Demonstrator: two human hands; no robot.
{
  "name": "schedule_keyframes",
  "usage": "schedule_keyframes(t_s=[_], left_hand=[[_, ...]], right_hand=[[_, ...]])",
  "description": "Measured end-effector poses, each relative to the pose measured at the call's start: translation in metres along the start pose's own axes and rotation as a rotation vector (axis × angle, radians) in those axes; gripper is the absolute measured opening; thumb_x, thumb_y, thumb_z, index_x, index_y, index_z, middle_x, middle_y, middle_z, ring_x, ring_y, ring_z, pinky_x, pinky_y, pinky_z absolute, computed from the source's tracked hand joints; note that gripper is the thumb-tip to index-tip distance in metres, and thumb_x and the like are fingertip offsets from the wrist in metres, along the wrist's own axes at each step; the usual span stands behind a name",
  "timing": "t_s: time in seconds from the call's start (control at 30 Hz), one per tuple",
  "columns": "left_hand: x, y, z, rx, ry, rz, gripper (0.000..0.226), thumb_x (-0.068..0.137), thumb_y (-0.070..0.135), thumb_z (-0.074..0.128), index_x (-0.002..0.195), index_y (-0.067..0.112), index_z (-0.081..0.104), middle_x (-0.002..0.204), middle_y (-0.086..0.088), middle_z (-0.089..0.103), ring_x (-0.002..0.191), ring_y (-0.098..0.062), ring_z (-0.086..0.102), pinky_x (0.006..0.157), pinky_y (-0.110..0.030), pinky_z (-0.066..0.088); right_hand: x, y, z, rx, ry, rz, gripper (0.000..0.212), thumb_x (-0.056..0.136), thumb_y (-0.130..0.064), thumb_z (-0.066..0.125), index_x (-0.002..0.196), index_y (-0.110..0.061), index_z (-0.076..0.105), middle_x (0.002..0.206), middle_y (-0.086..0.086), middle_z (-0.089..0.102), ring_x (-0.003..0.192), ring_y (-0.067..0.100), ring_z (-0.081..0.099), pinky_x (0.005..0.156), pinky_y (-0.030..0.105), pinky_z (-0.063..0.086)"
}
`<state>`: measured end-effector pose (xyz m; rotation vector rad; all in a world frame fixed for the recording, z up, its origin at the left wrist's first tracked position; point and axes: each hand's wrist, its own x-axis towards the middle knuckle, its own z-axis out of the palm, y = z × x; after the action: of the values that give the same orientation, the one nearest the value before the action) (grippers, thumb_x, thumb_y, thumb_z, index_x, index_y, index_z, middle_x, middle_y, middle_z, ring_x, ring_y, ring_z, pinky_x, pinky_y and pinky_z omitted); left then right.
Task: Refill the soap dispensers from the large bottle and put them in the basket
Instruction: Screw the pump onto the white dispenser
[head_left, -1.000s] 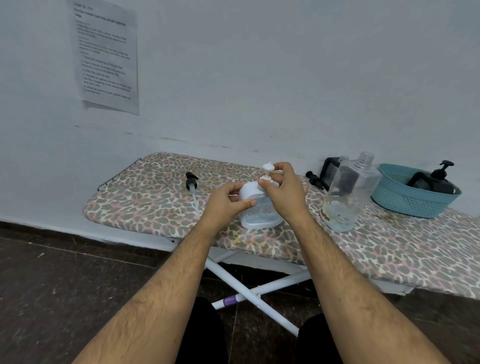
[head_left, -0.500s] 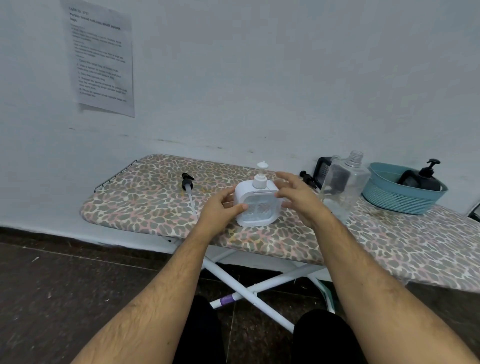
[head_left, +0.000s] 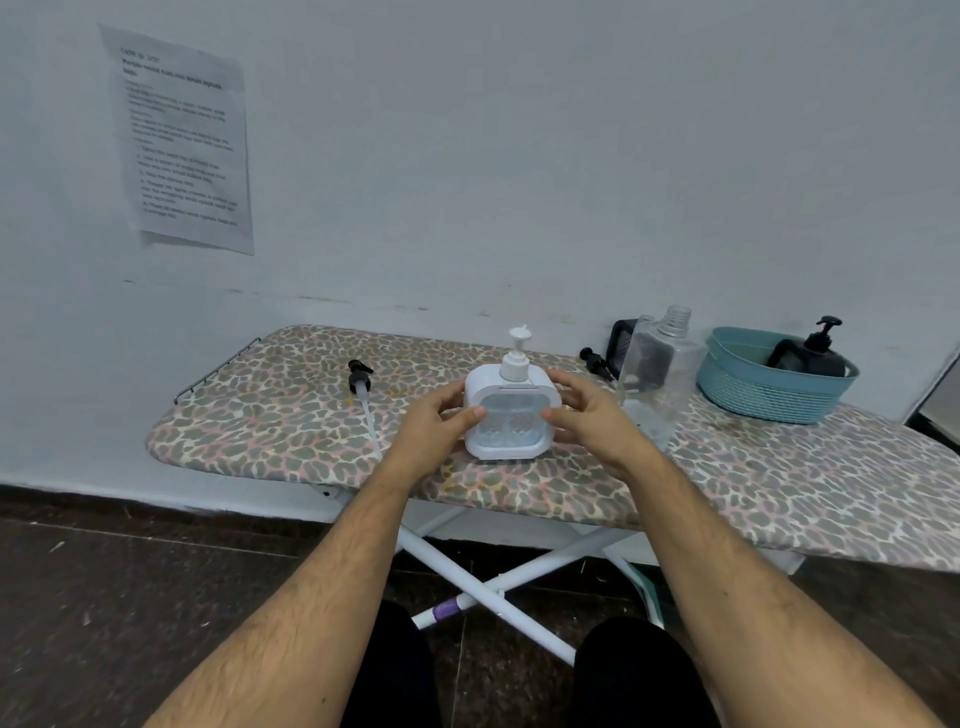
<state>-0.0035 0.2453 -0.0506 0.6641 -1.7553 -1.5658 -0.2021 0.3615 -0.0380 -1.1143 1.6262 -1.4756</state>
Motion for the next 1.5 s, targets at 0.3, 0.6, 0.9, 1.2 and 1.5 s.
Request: schedule_keyframes(t_s=[0.3, 0.6, 0.9, 1.2, 1.5], left_hand=[[-0.009, 0.035, 0.033, -0.036, -0.17, 0.045, 0.033, 0.101, 0.013, 0.058, 0.128, 0.03, 0.063, 0.119, 0.003, 0.07, 0.1, -0.008, 0.071, 0.072, -0.027, 0.06], [-0.005, 0.07, 0.124, -0.011, -0.323, 0.122, 0.025, 0.104, 0.019, 0.051, 0.122, 0.031, 0.064, 0.105, 0.017, 0.074, 0.098, -0.002, 0.07, 0.071, -0.025, 0.059], [0.006, 0.085, 0.214, 0.039, -0.421, 0.139, 0.023, 0.107, 0.024, 0.047, 0.12, 0.029, 0.065, 0.1, 0.018, 0.075, 0.092, -0.003, 0.072, 0.069, -0.022, 0.058], [0.032, 0.078, 0.292, 0.013, -0.374, 0.147, 0.024, 0.105, 0.023, 0.049, 0.123, 0.021, 0.066, 0.114, 0.001, 0.072, 0.108, -0.02, 0.068, 0.094, -0.042, 0.057], [0.078, 0.05, 0.346, 0.069, -0.191, 0.057, 0.049, 0.103, 0.025, 0.052, 0.15, 0.015, 0.043, 0.152, 0.0, 0.048, 0.137, -0.016, 0.047, 0.116, -0.04, 0.039]], right_hand=[[-0.048, -0.042, -0.053, -0.21, -0.004, -0.078, 0.049, 0.082, -0.01, 0.077, 0.123, -0.032, 0.06, 0.109, 0.004, 0.067, 0.096, 0.017, 0.069, 0.072, 0.031, 0.058], [-0.112, -0.077, -0.133, -0.266, 0.13, -0.121, 0.049, 0.08, -0.013, 0.08, 0.121, -0.034, 0.062, 0.108, 0.009, 0.069, 0.099, 0.021, 0.068, 0.079, 0.04, 0.06], [-0.157, -0.083, -0.205, -0.247, 0.211, -0.099, 0.041, 0.086, -0.013, 0.074, 0.124, -0.022, 0.064, 0.107, 0.011, 0.07, 0.098, 0.022, 0.069, 0.078, 0.036, 0.059], [-0.154, -0.048, -0.253, -0.221, 0.45, -0.093, 0.036, 0.079, -0.013, 0.08, 0.111, -0.026, 0.069, 0.1, -0.001, 0.074, 0.091, 0.021, 0.072, 0.078, 0.046, 0.061], [-0.105, -0.03, -0.282, -0.182, 0.823, -0.127, 0.038, 0.076, -0.025, 0.082, 0.11, -0.021, 0.065, 0.103, -0.002, 0.068, 0.093, 0.018, 0.069, 0.068, 0.039, 0.062]])
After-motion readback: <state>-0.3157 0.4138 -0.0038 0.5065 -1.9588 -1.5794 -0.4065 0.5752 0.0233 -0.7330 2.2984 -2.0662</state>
